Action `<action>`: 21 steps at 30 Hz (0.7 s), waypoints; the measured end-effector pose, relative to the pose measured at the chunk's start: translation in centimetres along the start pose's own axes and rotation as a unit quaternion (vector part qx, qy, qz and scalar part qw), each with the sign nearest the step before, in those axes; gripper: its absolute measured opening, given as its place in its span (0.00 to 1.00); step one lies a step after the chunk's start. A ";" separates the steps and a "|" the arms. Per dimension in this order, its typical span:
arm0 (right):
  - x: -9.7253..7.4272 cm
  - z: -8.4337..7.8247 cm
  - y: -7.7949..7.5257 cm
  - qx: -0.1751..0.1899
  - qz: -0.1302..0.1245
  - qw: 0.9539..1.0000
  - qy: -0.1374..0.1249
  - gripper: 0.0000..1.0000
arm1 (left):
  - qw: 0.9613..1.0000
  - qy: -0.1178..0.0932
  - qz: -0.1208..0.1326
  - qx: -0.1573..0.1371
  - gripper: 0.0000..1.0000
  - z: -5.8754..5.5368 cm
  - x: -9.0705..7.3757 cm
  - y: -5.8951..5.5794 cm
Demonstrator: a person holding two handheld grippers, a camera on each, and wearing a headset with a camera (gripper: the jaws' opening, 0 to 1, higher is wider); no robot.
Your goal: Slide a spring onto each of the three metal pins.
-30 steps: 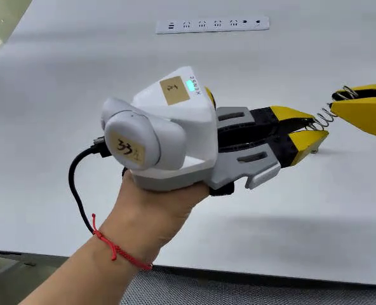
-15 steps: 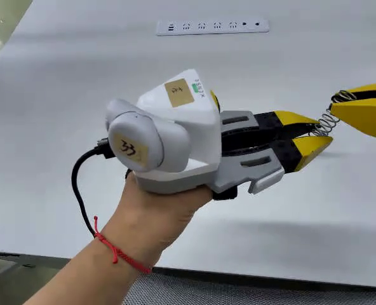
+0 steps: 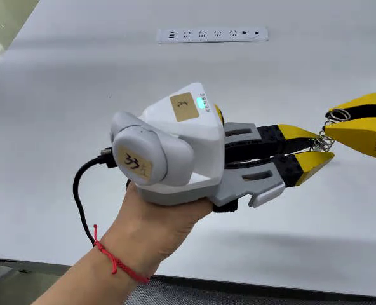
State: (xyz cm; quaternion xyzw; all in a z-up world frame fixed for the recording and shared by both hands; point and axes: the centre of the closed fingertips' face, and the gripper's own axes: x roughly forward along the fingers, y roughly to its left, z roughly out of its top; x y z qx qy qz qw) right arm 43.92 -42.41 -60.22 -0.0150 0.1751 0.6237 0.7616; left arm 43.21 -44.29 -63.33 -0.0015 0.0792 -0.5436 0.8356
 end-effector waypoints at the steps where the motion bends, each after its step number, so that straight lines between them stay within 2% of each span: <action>1: 0.0 0.0 0.0 -0.001 0.001 1.000 0.001 0.12 | 1.000 0.000 0.000 0.001 0.10 0.0 0.0 0.0; 7: -0.5 -0.1 0.3 -0.019 0.013 0.999 0.025 0.22 | 1.000 0.007 -0.005 0.006 0.10 -0.4 -0.2 -0.3; 9: -1.0 -0.4 0.3 -0.041 0.019 0.997 0.056 0.24 | 1.000 0.011 -0.005 0.009 0.10 -0.6 -0.2 -0.3; 11: -1.4 -0.3 0.3 -0.064 0.027 0.995 0.076 0.25 | 1.000 0.014 -0.007 0.012 0.10 -0.8 -0.2 -0.4; 13: -1.7 -0.3 0.4 -0.083 0.043 0.989 0.111 0.26 | 1.000 0.020 -0.011 0.016 0.10 -1.0 -0.2 -0.6; 16: -1.9 -0.4 0.6 -0.123 0.064 0.977 0.160 0.28 | 0.999 0.028 -0.015 0.023 0.10 -1.4 0.0 -0.8; 17: -1.9 -0.6 0.8 -0.142 0.078 0.970 0.182 0.28 | 0.999 0.030 -0.018 0.024 0.10 -1.6 0.0 -1.0; 18: -1.8 -0.6 1.0 -0.153 0.086 0.965 0.193 0.28 | 0.999 0.031 -0.020 0.026 0.10 -1.6 0.1 -1.0; 21: -1.5 -1.0 1.6 -0.183 0.115 0.947 0.238 0.28 | 0.998 0.038 -0.025 0.031 0.10 -2.0 0.3 -1.3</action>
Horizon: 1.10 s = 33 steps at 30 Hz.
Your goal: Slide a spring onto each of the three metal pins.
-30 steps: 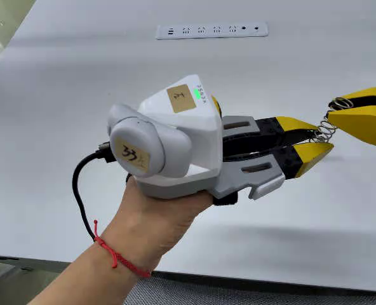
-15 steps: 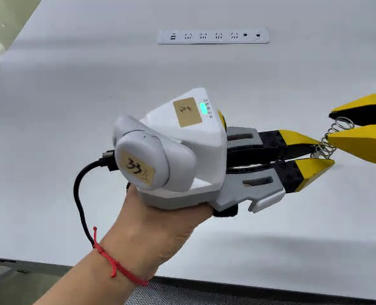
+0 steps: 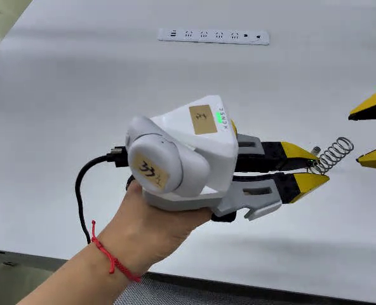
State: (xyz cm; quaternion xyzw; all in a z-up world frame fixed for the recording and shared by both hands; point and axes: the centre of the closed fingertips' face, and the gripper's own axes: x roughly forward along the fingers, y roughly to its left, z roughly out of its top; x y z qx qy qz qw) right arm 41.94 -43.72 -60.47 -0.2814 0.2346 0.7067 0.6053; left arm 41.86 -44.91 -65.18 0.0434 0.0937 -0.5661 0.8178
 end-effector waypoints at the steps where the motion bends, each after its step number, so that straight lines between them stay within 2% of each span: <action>1: 0.3 -0.2 0.2 -0.023 0.013 0.999 0.024 0.28 | 1.000 0.001 -0.003 0.001 0.10 -0.1 0.1 -0.1; 3: 0.7 -0.7 0.4 -0.058 0.028 0.996 0.064 0.27 | 1.000 0.004 -0.006 0.005 0.10 -0.2 0.3 -0.2; 6: 1.1 -1.0 0.4 -0.094 0.043 0.990 0.100 0.26 | 1.000 0.006 -0.010 0.008 0.10 -0.3 0.5 -0.5; 8: 1.3 -1.4 0.8 -0.103 0.062 0.985 0.121 0.25 | 1.000 0.008 -0.013 0.011 0.10 -0.4 0.6 -0.6; 13: 1.6 -2.2 1.1 -0.138 0.085 0.974 0.159 0.22 | 1.000 0.013 -0.017 0.013 0.10 -0.6 0.8 -0.9; 25: 2.4 -3.6 2.1 -0.169 0.118 0.957 0.203 0.17 | 0.999 0.019 -0.026 0.019 0.10 -0.9 1.2 -1.3; 33: 2.5 -3.7 2.2 -0.170 0.124 0.955 0.208 0.14 | 0.999 0.016 -0.026 0.019 0.10 -0.9 1.2 -1.4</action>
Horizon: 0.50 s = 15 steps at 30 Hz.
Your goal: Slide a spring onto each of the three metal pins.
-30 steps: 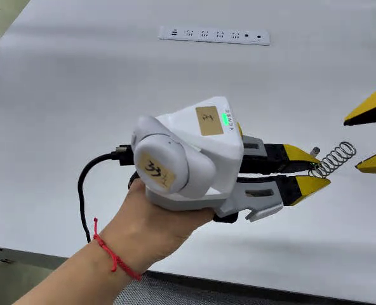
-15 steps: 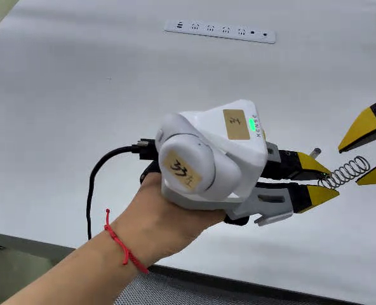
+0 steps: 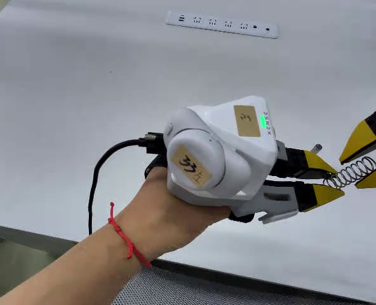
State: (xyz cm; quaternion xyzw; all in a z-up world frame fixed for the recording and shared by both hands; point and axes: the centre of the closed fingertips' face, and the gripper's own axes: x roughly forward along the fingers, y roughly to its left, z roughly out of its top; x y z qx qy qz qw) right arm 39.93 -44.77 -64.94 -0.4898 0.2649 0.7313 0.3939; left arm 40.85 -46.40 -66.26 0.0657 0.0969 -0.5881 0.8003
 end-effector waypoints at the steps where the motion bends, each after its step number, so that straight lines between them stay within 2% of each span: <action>1: 0.0 0.0 0.0 0.000 0.000 1.000 0.000 0.14 | 1.000 -0.001 0.000 -0.001 0.10 0.0 0.0 0.0; 15: 0.1 0.3 -0.1 0.000 -0.002 1.000 0.000 0.12 | 1.000 -0.006 0.004 -0.006 0.10 0.1 -0.2 0.1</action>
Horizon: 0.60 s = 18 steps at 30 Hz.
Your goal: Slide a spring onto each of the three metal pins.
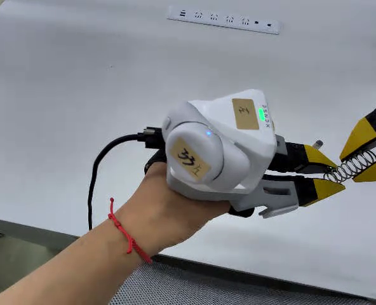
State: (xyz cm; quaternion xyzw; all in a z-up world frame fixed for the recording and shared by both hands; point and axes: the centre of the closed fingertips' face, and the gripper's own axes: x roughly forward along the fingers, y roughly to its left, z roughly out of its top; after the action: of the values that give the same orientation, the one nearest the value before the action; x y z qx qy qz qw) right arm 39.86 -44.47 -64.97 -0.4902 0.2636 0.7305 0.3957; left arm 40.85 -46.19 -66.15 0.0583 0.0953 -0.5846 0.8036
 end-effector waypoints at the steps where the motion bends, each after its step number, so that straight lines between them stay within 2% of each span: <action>1: 0.0 0.0 0.0 0.000 0.000 1.000 0.000 0.12 | 1.000 0.000 0.000 0.000 0.10 0.0 0.0 0.0; 13: 0.1 0.2 0.0 0.009 -0.003 1.000 -0.003 0.12 | 1.000 -0.003 -0.002 -0.008 0.11 0.0 -0.1 -0.1; 18: 0.1 0.2 0.1 0.013 -0.004 1.000 -0.005 0.12 | 1.000 -0.010 -0.001 -0.012 0.12 0.3 -0.2 -0.1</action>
State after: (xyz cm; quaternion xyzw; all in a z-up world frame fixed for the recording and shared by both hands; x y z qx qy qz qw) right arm 39.67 -44.30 -65.03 -0.4824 0.2686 0.7281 0.4062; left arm 40.69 -46.11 -65.81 0.0428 0.0943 -0.5847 0.8046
